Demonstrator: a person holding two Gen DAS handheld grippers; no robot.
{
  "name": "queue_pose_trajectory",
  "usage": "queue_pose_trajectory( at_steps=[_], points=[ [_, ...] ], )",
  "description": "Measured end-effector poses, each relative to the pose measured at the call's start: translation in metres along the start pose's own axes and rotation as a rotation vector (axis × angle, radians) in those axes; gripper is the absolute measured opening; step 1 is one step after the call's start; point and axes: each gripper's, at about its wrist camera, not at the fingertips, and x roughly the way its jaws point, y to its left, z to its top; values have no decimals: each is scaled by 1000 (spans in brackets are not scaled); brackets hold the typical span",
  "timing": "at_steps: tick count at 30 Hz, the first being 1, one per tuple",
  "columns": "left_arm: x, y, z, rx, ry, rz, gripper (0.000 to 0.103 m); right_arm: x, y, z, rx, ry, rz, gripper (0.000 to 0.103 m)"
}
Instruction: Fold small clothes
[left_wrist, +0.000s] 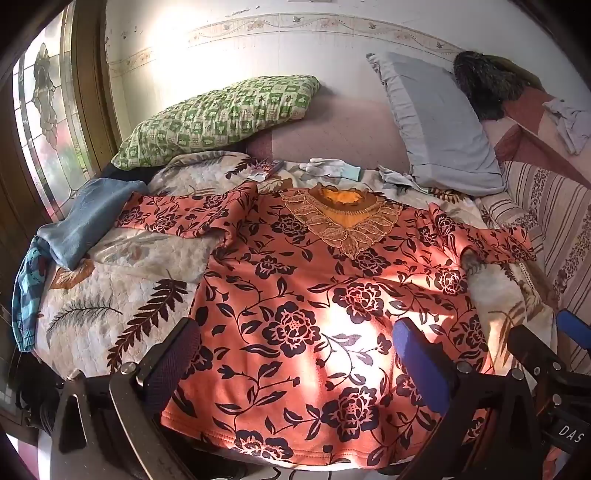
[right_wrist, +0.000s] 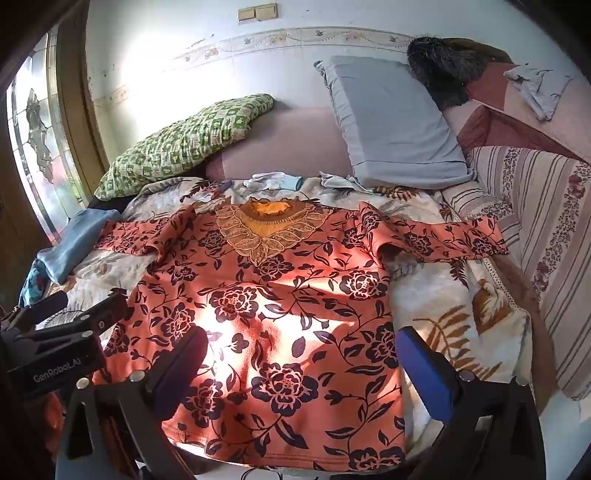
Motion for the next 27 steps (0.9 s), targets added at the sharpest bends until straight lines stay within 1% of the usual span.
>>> queue_pose_trajectory(
  at_steps=[3,4,5,8,9,17,27],
  points=[
    [-1,0,-1,-10,4,5,103,1,2,1,-2,-2,-6,103],
    [3,-1,-2,-7,24,5,103,1,2,1,-2,0,-6,103],
    [6,0,-2,-19,36,-10,103,2,2,1,-1,2,-6,103],
    [7,4,-3,-32,37,-15,103,5,2,3,-2,13,-10,103],
    [7,6,-4,-35,36,-19,103,6,1,12,-3,10,-22,103],
    [16,16,-3,-66,63,-16,103,14,6,7,-12,22,-65,103],
    [22,19,-4,-76,69,-4,103,20,7,12,-9,29,-72,103]
  ],
)
